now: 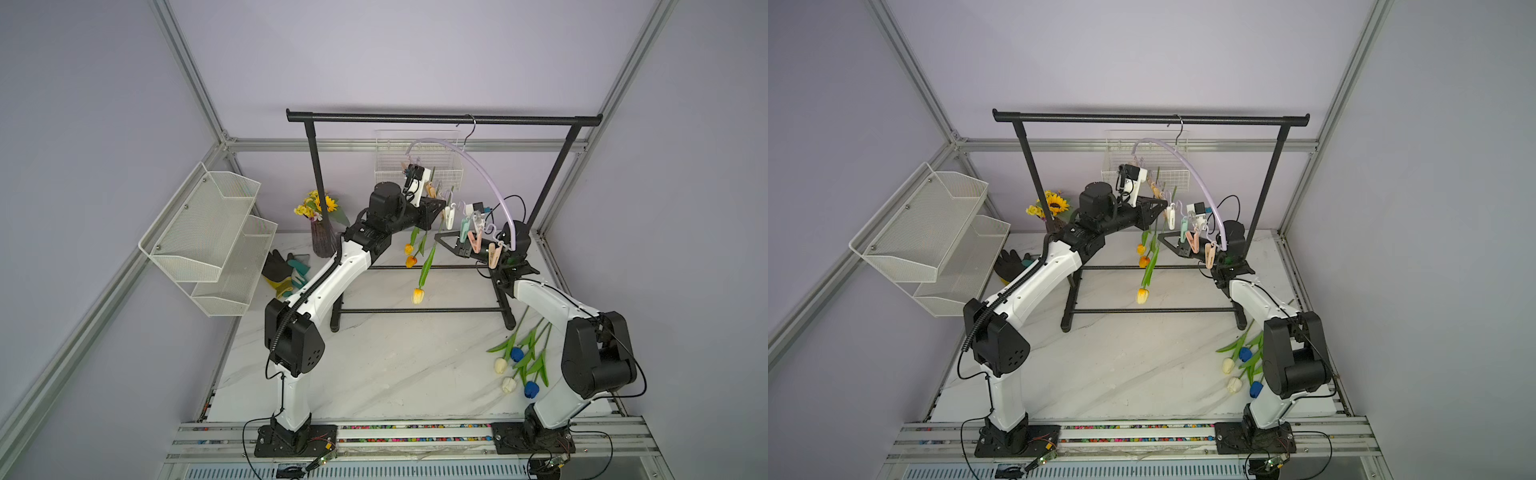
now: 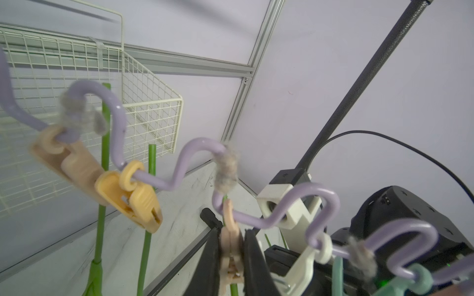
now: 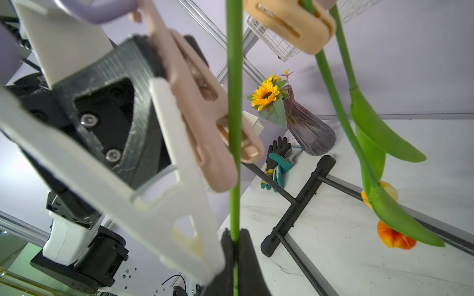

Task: Dry the flowers on a clothes hanger
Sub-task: Clamp the flower onto the hanger.

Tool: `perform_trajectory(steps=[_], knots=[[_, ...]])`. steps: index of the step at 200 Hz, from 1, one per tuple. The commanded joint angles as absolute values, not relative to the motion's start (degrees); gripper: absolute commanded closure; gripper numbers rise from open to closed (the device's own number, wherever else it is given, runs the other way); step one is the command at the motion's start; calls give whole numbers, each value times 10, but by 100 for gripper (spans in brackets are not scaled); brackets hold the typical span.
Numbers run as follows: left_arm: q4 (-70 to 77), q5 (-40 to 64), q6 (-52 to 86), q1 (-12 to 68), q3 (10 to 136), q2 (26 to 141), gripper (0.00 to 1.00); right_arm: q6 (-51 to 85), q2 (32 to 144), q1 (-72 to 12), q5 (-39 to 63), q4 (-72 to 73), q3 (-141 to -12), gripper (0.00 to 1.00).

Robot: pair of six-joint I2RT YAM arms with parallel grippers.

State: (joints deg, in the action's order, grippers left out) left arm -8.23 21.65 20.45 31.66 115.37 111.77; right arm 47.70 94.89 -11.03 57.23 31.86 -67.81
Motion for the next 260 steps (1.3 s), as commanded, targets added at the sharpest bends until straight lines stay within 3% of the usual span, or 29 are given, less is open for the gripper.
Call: perform_trajectory(steps=[1,40,59,92,167,177,206,260], knots=[[-47,222,213,316,1151,1111,93,483,945,-114,586,345,-671,100],[-47,224,213,316,1151,1110,93,482,944,-113,583,343,-669,100],[-48,225,212,316,1150,1108,74,481,943,-114,581,342,-668,100],[-48,221,213,315,1148,1104,58,476,940,-113,578,335,-668,100],[-42,221,213,315,1133,1089,42,434,927,-114,557,287,-668,100],[-41,221,213,314,1130,1084,41,416,923,-114,550,265,-670,100],[-38,223,210,312,1117,1070,41,368,906,-113,524,202,-672,81],[-39,194,194,307,1067,1024,41,298,861,-113,458,123,-652,75]])
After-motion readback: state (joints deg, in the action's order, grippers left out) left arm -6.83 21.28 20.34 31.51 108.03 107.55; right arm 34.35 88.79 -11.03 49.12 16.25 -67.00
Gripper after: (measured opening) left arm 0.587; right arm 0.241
